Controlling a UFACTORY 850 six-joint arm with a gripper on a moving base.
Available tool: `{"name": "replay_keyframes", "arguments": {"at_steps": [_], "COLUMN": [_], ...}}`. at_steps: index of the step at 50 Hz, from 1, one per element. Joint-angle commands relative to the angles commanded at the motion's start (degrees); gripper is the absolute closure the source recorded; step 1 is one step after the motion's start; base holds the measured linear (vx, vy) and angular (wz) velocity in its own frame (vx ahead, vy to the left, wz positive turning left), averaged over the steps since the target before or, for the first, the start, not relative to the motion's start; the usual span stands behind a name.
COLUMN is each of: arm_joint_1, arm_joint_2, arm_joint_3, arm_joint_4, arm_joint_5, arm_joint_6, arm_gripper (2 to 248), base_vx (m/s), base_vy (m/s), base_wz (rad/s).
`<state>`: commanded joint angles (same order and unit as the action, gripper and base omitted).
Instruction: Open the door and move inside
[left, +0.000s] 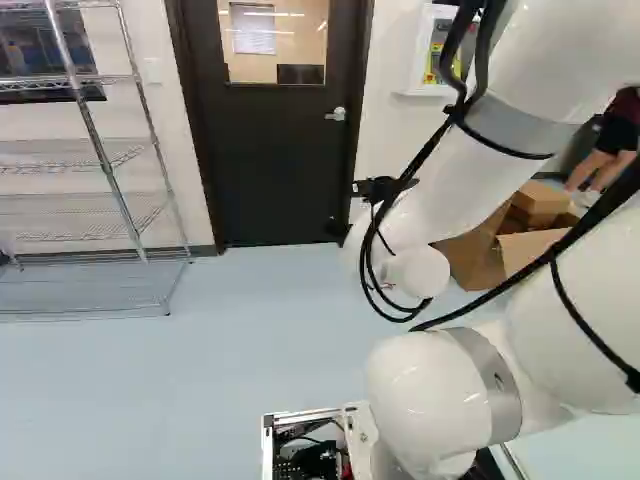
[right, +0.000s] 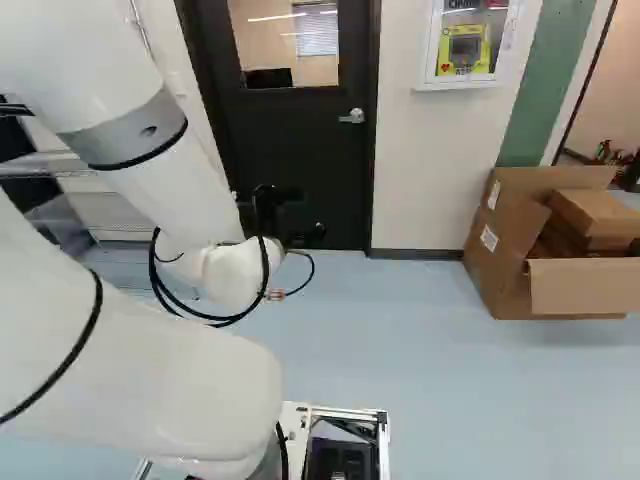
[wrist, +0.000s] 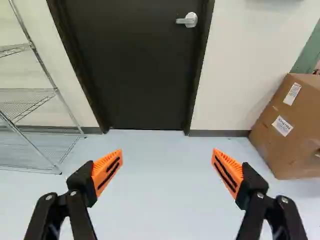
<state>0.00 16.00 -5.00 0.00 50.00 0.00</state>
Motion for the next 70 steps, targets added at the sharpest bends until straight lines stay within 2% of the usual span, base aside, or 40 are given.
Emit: {"name": "replay_keyframes", "arguments": {"at_steps": [70], "arm_joint_1": [0.0], "arm_joint_2": [0.0], "arm_joint_3": [0.0], "arm_joint_4": [0.0], "arm_joint_5": [0.0], "arm_joint_6": [0.0], "arm_gripper": [3], "base_vx": [0.138], "base_vy": [0.000], "base_wz": [-0.010]}}
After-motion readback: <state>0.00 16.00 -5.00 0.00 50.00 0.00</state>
